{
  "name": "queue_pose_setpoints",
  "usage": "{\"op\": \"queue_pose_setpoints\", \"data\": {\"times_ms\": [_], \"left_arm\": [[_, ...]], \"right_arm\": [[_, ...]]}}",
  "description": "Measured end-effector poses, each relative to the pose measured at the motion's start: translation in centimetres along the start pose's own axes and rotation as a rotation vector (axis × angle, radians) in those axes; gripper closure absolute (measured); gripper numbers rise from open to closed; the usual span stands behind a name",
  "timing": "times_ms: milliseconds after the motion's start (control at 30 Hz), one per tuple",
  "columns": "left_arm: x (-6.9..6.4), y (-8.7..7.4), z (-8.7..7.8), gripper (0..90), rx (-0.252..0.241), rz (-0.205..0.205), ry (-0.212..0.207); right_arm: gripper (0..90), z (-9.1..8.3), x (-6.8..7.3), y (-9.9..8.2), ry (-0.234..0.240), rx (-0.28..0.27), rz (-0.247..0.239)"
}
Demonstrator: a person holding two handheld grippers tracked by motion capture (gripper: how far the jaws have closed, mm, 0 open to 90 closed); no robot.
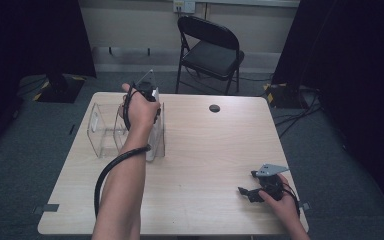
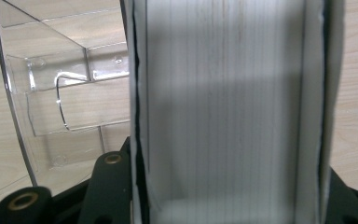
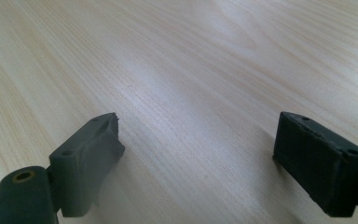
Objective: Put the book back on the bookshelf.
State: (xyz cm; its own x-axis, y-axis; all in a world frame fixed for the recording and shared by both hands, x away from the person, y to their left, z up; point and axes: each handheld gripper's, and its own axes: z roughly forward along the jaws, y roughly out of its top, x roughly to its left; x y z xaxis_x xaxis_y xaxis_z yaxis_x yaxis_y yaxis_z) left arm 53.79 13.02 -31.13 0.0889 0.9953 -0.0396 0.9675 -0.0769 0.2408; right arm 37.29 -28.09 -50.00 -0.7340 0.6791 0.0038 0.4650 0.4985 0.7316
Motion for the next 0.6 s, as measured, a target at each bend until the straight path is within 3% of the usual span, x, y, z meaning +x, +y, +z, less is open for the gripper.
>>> {"op": "queue_pose_setpoints", "data": {"times_ms": [600], "left_arm": [[-0.34,0.54,0.30,52.8,-0.016,0.000,0.014]], "right_arm": [[13.2,0.00,-0.01,-0.01,0.000,-0.001,-0.002]]}}
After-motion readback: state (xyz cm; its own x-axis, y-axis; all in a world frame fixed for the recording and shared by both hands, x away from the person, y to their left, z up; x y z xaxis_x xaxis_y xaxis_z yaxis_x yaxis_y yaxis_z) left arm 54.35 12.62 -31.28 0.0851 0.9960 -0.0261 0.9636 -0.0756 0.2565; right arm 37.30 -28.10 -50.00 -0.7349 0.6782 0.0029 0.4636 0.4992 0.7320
